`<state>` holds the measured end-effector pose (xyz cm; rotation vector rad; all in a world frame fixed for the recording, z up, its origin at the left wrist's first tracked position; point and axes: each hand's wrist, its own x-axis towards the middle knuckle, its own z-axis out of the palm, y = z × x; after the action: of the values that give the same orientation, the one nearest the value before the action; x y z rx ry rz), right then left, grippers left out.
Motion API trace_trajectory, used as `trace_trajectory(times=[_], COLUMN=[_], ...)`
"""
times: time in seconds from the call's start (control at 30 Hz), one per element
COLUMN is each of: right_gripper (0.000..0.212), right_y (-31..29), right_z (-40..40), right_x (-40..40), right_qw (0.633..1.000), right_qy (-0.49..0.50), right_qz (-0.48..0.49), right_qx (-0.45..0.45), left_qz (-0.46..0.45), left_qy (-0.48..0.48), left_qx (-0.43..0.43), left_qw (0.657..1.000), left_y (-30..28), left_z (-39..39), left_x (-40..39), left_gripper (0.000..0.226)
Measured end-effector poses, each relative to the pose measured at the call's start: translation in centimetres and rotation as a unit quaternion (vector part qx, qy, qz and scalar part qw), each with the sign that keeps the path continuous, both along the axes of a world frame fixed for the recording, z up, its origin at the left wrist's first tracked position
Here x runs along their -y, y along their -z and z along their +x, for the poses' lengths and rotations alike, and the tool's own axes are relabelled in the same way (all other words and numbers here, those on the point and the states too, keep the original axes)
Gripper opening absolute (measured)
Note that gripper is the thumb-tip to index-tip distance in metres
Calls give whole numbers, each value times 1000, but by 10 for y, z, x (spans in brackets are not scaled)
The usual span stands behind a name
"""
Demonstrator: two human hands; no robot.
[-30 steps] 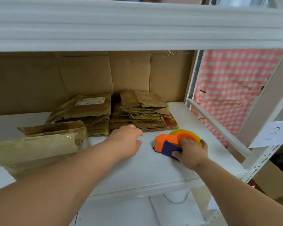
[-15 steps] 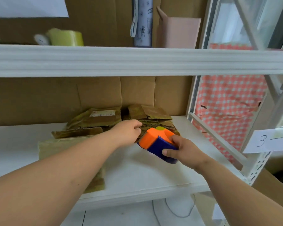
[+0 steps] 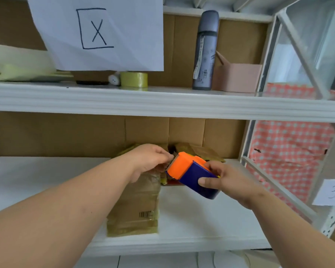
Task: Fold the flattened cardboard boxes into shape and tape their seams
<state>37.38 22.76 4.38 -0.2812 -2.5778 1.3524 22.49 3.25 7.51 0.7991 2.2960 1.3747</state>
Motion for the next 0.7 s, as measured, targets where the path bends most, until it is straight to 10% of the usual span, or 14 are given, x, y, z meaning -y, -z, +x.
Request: trace_trajectory(times=[0.7], right_gripper=[40], right_y=[-33], right_z=[-59], right_x=[70], right_qw=[982], right_qy=[-26], right_qz=[170], right_qx=[-73], left_qz=[115], left_qy=[-96], left_qx=[-26], left_qw=[988], left_y=[-11], left_z=[-28], left_x=[68], left_gripper=[21])
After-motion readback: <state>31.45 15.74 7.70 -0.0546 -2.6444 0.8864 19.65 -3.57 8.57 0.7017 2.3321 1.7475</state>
